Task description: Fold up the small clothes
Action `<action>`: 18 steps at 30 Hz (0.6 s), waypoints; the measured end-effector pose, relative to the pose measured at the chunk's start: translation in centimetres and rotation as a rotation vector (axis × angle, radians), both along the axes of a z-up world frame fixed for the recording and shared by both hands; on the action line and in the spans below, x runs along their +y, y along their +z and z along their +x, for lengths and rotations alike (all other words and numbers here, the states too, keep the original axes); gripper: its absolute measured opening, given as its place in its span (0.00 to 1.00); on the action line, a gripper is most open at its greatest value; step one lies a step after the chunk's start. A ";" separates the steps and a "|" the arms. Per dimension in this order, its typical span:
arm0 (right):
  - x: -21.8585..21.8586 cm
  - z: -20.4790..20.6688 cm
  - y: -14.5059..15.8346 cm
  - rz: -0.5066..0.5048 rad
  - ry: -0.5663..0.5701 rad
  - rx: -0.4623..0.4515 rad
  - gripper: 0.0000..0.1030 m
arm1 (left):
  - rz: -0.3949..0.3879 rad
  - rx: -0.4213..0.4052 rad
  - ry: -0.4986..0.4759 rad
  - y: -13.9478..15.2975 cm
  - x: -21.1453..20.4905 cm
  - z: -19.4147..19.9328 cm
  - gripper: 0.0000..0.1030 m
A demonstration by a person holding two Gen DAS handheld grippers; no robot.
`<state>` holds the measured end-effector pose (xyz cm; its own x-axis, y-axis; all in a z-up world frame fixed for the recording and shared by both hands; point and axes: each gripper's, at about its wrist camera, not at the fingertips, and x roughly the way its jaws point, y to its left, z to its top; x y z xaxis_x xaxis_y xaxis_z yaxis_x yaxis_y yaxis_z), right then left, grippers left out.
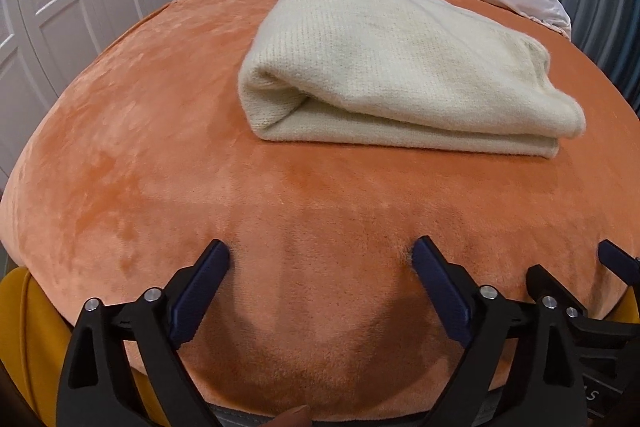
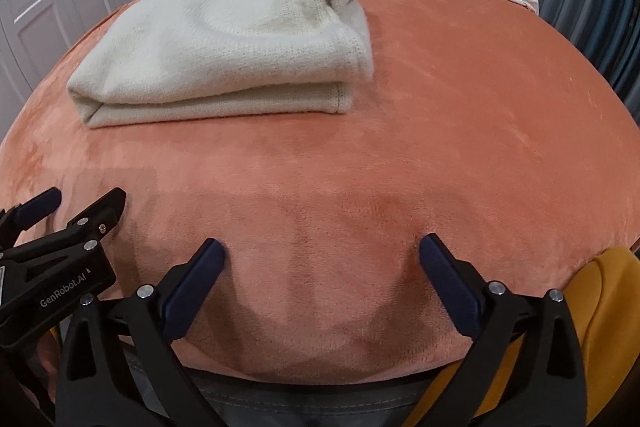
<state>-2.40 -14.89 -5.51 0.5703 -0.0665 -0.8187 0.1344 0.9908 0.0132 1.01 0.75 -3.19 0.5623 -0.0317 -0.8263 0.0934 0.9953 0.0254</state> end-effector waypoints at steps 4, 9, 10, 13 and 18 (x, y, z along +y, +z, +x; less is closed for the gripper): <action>0.0 -0.3 -0.2 -0.001 -0.008 -0.022 0.95 | 0.005 -0.021 0.011 -0.1 0.0 -0.1 0.90; -0.2 -0.5 -0.4 0.010 -0.011 -0.044 0.96 | 0.002 -0.028 0.016 -0.1 0.1 -0.1 0.90; -0.3 -0.5 -0.4 0.010 -0.011 -0.046 0.96 | 0.001 -0.030 0.016 -0.1 0.1 -0.1 0.90; -0.4 -0.5 -0.4 0.013 -0.012 -0.055 0.96 | 0.001 -0.030 0.016 -0.1 0.1 -0.1 0.90; -0.5 -0.6 -0.5 0.012 -0.013 -0.064 0.96 | 0.001 -0.032 0.017 -0.2 0.1 -0.1 0.90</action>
<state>-3.00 -15.37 -6.00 0.6206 -0.0646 -0.7815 0.1461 0.9887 0.0342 0.92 0.84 -3.34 0.5886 -0.0213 -0.8082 0.0755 0.9967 0.0287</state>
